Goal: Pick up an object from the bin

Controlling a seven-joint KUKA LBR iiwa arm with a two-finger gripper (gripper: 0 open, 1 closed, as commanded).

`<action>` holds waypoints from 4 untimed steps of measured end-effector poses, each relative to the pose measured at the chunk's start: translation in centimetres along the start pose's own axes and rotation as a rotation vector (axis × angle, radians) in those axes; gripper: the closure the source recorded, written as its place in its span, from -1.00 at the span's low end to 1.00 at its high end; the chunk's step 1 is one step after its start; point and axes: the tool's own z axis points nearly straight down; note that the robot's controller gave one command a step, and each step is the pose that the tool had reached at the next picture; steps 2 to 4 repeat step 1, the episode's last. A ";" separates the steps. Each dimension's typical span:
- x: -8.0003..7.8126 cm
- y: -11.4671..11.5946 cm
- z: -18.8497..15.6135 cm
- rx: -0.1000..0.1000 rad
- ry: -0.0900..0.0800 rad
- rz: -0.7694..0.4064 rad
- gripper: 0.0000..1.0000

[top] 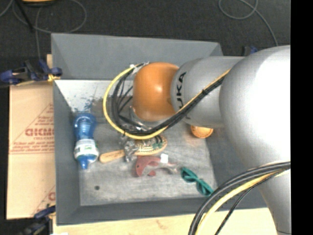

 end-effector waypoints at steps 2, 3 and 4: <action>-0.2 -2.3 -17.9 0.001 -0.006 0.068 1.00; -0.2 -2.3 -17.9 0.001 -0.006 0.068 1.00; -0.2 -2.3 -17.9 0.001 -0.006 0.068 1.00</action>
Offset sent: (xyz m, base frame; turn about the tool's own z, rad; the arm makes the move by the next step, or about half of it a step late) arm 0.0000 0.0000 0.0000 0.0000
